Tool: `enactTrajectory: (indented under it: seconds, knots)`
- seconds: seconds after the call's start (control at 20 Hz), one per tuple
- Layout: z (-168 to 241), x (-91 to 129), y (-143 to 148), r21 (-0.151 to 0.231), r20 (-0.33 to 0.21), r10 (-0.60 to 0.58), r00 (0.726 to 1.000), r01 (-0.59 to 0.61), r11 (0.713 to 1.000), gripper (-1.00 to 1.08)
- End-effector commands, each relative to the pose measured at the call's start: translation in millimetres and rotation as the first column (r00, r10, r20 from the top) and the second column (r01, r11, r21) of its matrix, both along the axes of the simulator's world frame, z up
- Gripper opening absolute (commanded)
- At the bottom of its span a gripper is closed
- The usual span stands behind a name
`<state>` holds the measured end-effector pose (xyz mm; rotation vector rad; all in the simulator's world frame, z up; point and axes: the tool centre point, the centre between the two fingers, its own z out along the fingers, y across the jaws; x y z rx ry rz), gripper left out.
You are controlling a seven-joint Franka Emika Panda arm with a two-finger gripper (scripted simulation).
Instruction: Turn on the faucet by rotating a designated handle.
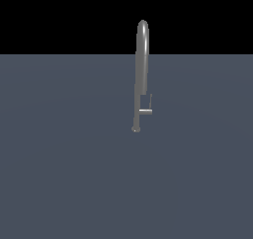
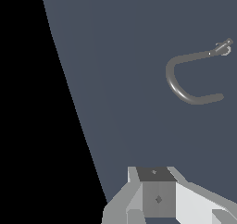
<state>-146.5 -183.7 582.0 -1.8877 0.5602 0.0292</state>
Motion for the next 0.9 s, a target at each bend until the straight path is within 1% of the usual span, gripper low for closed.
enactTrajectory:
  seconds: [0.0,0.25,0.45,0.65,0.75,0.85]
  knots:
    - [-17,18,-8,0.067,-0.057,-0.003,0.998,0.007,0.998,-1.0]
    - [-60,58,-17,0.192,-0.192,0.01,0.981,0.027,0.981,-1.0]
    - [-102,90,-17,0.274,-0.31,0.037,0.95,0.052,0.96,-1.0]
    - [-150,120,-9,0.338,-0.432,0.075,0.899,0.084,0.937,-1.0]
    - [-176,135,-3,0.362,-0.492,0.096,0.865,0.103,0.926,-1.0]
    - [-204,148,5,0.381,-0.551,0.119,0.826,0.123,0.916,-1.0]
